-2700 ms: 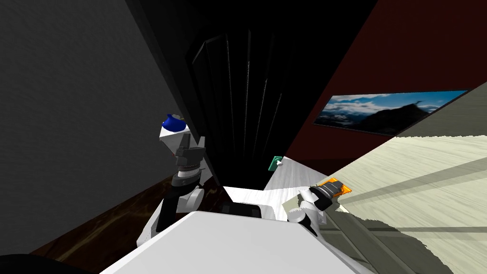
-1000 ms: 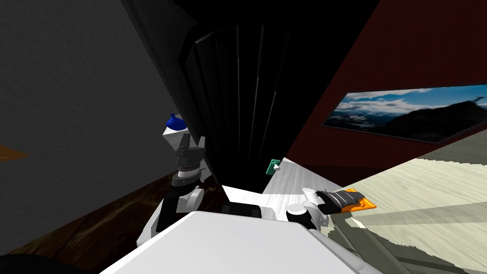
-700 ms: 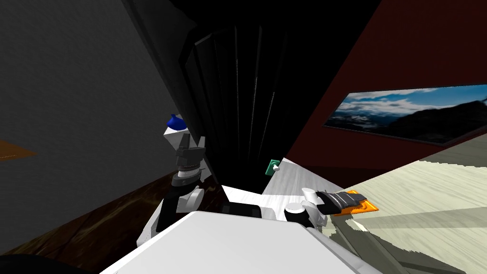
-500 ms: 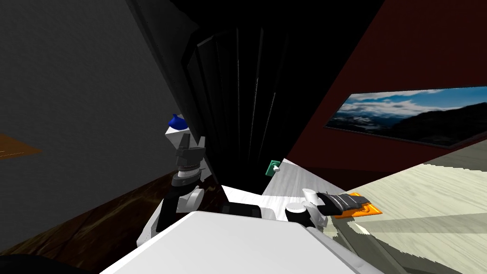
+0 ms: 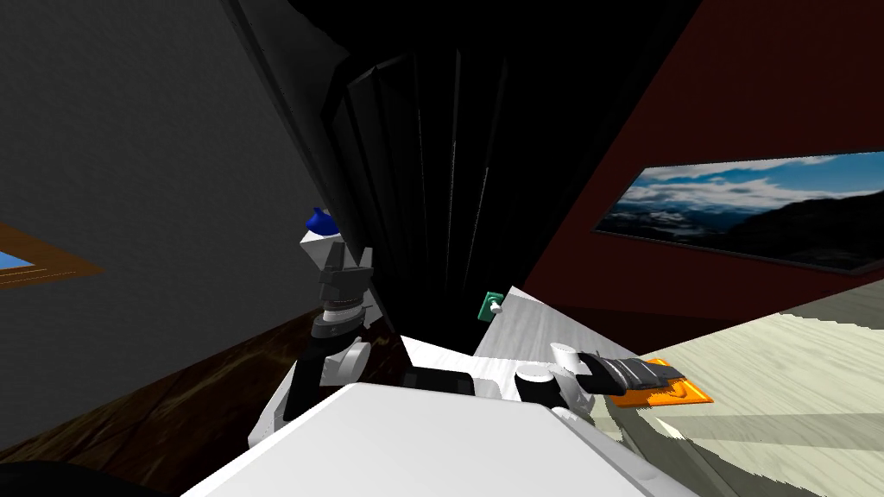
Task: Push the door open
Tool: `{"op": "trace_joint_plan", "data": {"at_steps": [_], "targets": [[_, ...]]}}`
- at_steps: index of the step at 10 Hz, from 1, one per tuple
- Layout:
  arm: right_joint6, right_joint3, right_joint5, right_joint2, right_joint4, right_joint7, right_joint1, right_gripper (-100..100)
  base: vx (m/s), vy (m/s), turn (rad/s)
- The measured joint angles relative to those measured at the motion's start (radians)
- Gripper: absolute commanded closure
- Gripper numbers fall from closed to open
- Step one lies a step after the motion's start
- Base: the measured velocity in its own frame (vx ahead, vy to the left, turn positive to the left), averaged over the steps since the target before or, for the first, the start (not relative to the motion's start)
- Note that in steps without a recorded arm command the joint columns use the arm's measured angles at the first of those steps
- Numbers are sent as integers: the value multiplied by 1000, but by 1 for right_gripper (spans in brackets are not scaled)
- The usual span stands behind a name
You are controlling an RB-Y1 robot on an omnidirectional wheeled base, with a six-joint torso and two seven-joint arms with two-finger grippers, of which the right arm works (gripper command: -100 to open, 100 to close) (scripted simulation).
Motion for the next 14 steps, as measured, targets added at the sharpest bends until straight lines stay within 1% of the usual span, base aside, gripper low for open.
{"op": "trace_joint_plan", "data": {"at_steps": [1, 2, 3, 4, 5, 6, 7, 8, 9, 10, 12, 14], "targets": [[0, -1, 0, 2, -3, 3, -3, 100, -4, 13, 9], [-5, 1, 0, -14, 21, -3, 3, 100, 3, -17, 63], [-12, -8, -2, -17, 28, -3, 1, 100, 4, -66, 86], [-28, -24, -3, -14, 38, 5, -7, 100, 11, -105, 106], [-37, -44, -7, -17, 48, 15, -13, 100, 8, -87, 36], [-34, -55, -9, -8, 31, 25, -21, 100, 5, -124, 84], [-51, -76, -11, 0, 33, 39, -35, 100, 17, -134, 118], [-61, -101, -15, 10, 25, 55, -48, 100, 26, -170, 132], [-59, -130, -22, 22, 7, 69, -55, 100, 25, -157, 108], [-62, -152, -26, 24, 5, 77, -57, 100, 1, -118, 67], [-85, -189, -32, 26, 9, 94, -73, 100, -11, -125, 120], [-106, -234, -39, 43, 5, 119, -92, 100, -3, -143, 98]]}}
